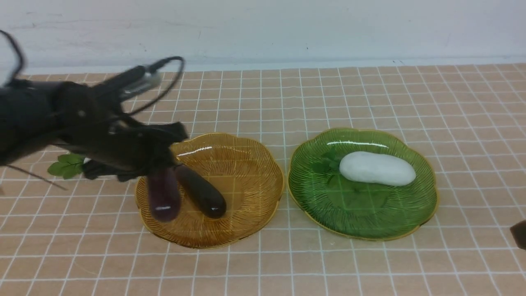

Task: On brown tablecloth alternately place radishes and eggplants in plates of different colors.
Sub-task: 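Pick up the eggplant and place it in the yellow plate, then pick up the white radish and place it on the plate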

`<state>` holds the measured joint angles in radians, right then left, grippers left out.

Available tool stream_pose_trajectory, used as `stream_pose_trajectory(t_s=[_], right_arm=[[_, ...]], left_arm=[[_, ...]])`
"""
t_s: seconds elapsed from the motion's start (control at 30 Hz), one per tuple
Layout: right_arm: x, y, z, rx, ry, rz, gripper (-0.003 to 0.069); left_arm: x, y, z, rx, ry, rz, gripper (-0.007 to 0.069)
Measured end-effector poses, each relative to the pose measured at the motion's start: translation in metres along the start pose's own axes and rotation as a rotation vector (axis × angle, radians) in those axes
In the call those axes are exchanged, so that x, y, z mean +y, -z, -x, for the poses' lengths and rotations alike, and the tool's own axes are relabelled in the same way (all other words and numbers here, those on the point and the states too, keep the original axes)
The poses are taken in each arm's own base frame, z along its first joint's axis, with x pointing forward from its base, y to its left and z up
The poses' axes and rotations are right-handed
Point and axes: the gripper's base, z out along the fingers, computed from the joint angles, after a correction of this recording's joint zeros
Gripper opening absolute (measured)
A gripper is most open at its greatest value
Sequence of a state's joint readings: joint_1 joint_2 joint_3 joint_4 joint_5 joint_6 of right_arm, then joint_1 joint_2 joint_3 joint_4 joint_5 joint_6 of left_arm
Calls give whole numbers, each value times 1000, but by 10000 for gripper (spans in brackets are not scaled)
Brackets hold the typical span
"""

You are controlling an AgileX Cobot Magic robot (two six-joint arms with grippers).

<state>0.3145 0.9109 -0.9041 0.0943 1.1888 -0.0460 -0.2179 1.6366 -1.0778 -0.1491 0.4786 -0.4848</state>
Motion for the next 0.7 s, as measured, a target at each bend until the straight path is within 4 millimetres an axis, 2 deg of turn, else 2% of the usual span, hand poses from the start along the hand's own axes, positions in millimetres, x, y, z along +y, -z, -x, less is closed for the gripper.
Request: stream_pose_trajectory(t_s=[0.13, 0.23, 0.4, 0.5, 0.57, 0.6, 0.67, 0.7], right_arm=[[0, 0, 0, -1, -2, 3, -15], [0, 0, 0, -1, -2, 3, -15], [0, 0, 0, -2, -2, 3, -15], [0, 0, 0, -2, -2, 3, -15], [0, 0, 0, -2, -2, 3, -15], [0, 0, 0, -2, -2, 3, -15], [0, 0, 0, -2, -2, 3, -15], [0, 0, 0, -2, -2, 3, -15]], left_arm=[[-7, -24, -3, 0, 9, -20, 321], [-6, -34, -4, 15, 29, -16, 400], [-5, -35, -4, 15, 34, -14, 567], [-5, -29, -1, -3, 35, -22, 612], [-3, -16, 7, -42, 38, -36, 611], [1, -5, 14, -74, 52, -42, 586], [14, 12, 26, -109, 89, -30, 493], [26, 22, 34, -129, 121, -15, 419]])
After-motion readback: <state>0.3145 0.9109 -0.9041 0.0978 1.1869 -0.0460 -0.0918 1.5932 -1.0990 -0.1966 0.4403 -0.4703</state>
